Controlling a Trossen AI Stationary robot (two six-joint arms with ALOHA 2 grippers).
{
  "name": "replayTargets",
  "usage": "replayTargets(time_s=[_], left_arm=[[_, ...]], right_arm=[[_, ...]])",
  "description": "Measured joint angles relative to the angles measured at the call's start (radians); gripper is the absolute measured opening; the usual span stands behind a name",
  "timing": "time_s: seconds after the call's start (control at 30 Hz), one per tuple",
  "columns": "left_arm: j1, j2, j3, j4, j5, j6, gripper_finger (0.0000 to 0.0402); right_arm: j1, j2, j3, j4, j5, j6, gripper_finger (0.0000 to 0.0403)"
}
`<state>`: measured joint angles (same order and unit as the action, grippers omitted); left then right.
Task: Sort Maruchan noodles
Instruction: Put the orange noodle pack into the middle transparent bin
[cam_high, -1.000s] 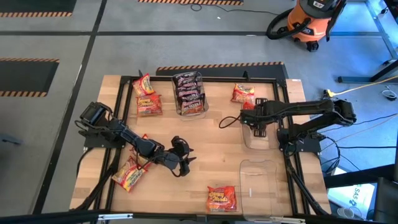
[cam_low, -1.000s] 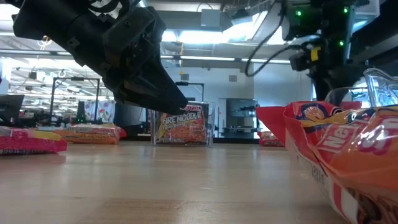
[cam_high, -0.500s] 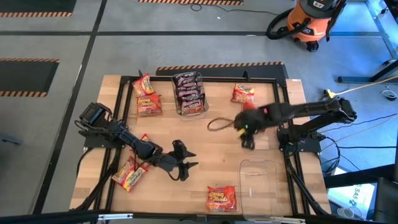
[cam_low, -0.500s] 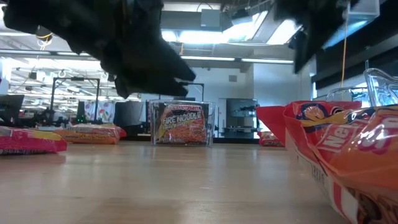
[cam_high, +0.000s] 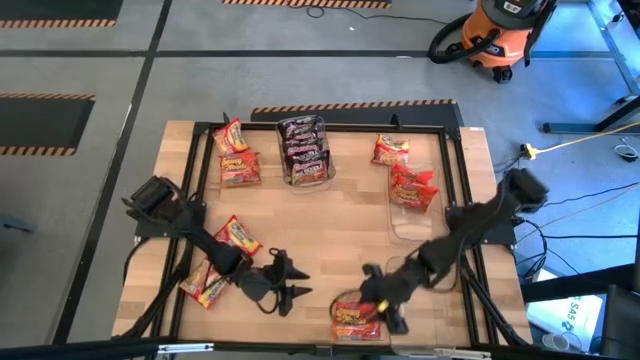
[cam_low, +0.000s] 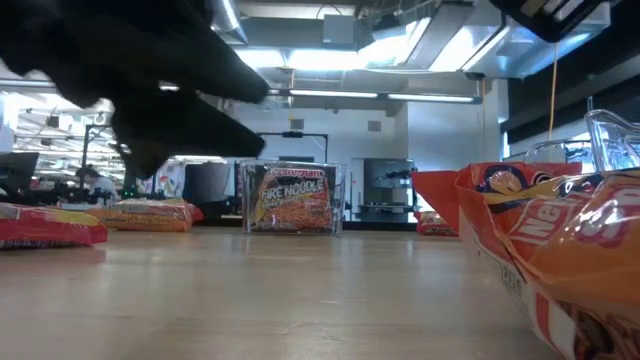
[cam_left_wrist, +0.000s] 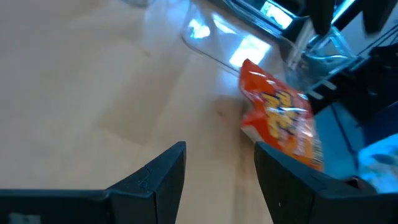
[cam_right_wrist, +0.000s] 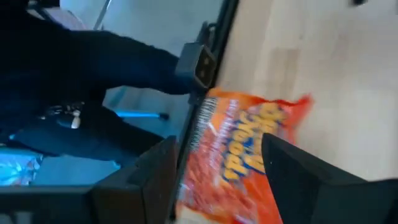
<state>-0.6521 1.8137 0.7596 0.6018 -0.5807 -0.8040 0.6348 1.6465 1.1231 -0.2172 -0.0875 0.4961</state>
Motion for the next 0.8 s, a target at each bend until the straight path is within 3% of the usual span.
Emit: replayTargets(time_s=[0.3, 0.47, 0.8], left_arm=[[-0.068, 0.000, 0.000, -0.007, -0.004, -0.086, 0.0185], [-0.096, 0.000, 0.000, -0.003, 0.016, -0.104, 0.0186], [-0.103, 0.000, 0.000, -0.002, 0.010, -0.118, 0.0186]], right_arm=[[0.061, 0.259, 0.231, -0.202, -0.014, 0.017, 0.0215], [0.050, 0.338, 0.270, -0.253, 0.002, 0.007, 0.0215], [-0.027, 0.369, 0.272, -0.165, 0.310, 0.003, 0.0215]])
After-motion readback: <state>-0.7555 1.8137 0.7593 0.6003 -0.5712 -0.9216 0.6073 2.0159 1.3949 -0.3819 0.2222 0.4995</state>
